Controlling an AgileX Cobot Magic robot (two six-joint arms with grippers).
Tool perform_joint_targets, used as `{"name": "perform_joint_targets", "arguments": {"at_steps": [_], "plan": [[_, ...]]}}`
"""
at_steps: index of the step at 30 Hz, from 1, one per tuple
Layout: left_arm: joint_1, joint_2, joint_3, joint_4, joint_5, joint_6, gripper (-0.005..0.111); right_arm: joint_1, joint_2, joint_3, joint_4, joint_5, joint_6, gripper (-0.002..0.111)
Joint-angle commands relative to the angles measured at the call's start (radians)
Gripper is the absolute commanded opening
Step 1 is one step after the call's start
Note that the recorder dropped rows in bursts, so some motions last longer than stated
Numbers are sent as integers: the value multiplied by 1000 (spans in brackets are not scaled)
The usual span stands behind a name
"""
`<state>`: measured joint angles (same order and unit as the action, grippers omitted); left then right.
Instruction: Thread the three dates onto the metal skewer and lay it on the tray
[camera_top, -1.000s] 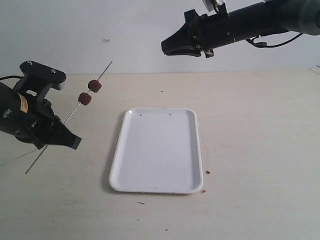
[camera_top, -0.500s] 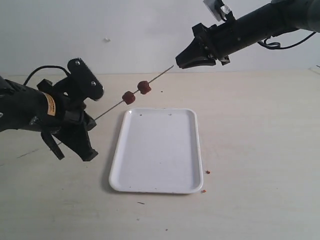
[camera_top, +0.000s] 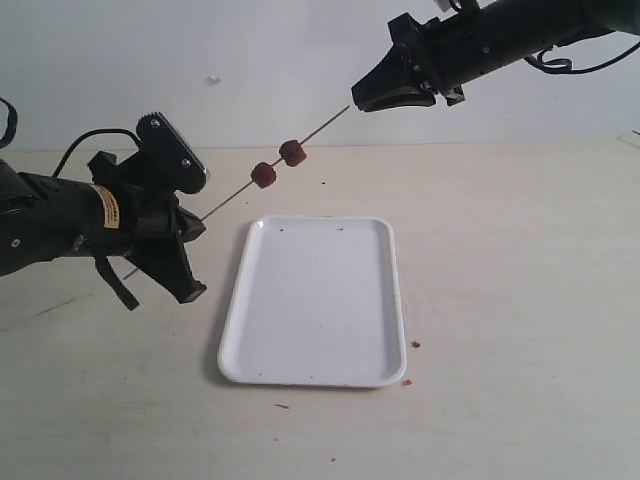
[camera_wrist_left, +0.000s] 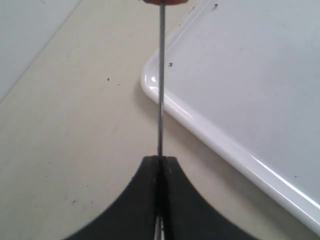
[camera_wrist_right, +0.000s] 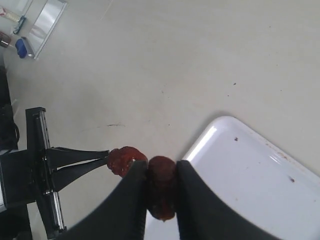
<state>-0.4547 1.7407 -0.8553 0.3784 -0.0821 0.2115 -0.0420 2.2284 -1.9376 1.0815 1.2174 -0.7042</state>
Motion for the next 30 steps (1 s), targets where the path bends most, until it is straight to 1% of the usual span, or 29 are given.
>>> {"name": "perform_joint_targets", "arguments": {"at_steps": [1,13,30], "plan": [[1,-6,3,3,-24,-2,0,-4,-8,-4,5,4,-1,18],[1,-6,3,3,-36,-2,0,-4,-8,-4,5,4,11,18],[-8,-6,5,3,-53,-8,0,53,-8,-4,10,4,20,18]]}}
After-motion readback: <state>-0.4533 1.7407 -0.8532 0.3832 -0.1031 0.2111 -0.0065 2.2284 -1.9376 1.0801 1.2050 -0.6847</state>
